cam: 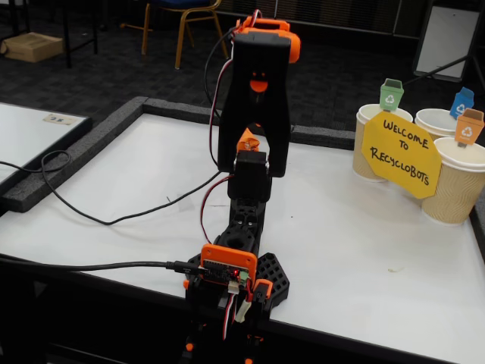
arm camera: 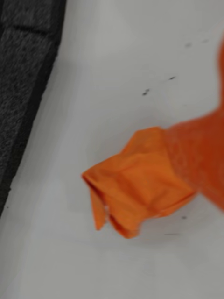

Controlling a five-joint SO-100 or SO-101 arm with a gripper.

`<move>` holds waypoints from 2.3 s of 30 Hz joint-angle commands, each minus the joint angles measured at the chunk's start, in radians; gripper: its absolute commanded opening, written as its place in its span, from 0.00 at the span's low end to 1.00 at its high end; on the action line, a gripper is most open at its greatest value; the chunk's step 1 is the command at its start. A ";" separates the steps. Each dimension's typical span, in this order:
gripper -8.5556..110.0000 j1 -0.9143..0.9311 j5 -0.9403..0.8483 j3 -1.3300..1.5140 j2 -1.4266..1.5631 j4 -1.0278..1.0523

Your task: Sort rubbish by color.

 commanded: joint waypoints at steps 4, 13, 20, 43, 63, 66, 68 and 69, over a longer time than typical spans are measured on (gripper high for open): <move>0.20 -0.032 -0.018 -0.242 -0.092 0.020; 0.32 -0.055 -0.020 -0.327 -0.202 0.126; 0.32 -0.081 -0.020 -0.331 -0.230 0.164; 0.22 0.018 -0.020 -0.422 -0.342 0.075; 0.07 0.029 -0.018 -0.465 -0.206 0.117; 0.07 0.043 -0.018 -0.465 -0.137 0.144; 0.07 0.051 -0.018 -0.465 -0.083 0.166; 0.07 0.054 -0.018 -0.465 -0.057 0.178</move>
